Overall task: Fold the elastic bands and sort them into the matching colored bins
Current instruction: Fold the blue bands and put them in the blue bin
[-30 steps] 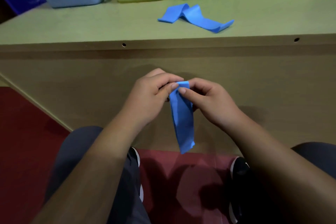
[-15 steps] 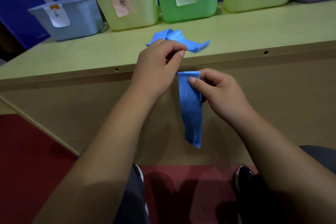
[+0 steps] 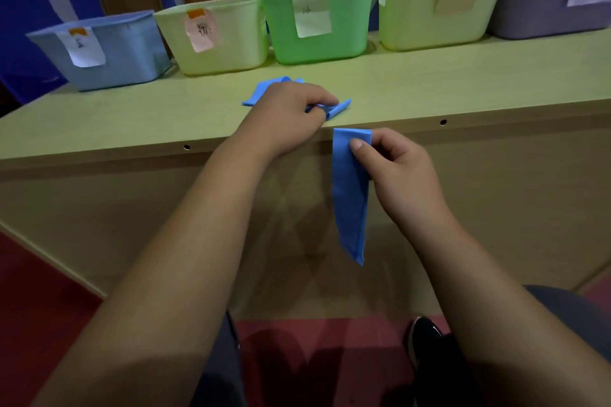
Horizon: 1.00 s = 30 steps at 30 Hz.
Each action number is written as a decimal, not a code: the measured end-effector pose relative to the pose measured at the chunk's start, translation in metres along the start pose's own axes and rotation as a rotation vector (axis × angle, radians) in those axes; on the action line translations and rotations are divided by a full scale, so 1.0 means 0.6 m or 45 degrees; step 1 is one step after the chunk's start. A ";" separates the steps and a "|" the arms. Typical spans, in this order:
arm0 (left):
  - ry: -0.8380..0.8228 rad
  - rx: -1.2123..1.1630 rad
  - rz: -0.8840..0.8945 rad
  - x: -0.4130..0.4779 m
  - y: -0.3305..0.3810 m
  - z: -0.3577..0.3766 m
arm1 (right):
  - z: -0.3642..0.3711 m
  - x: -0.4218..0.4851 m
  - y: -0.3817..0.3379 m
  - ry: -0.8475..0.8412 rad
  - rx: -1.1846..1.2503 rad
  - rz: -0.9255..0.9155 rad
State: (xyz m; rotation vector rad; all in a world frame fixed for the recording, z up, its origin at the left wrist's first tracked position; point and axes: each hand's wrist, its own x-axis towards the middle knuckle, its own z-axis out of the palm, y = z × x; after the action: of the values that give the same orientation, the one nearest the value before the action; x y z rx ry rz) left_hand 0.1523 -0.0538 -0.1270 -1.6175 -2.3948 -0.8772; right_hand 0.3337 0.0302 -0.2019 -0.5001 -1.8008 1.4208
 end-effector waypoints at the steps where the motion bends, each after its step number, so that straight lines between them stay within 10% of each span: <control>1: -0.015 -0.009 0.000 -0.001 0.000 -0.003 | -0.001 0.000 0.000 0.005 0.000 0.005; 17: 0.453 -0.645 -0.163 -0.080 0.003 -0.016 | 0.008 -0.013 -0.023 0.009 0.072 0.011; 30: -0.530 -0.868 -0.692 -0.340 -0.111 0.071 | 0.046 -0.068 0.017 -0.366 -0.258 0.262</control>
State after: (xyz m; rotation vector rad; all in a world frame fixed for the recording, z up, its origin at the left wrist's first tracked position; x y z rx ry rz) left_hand 0.1886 -0.2146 -0.2711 -1.4264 -3.1361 -1.7596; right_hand 0.3364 -0.0134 -0.2270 -0.6258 -2.1907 1.5164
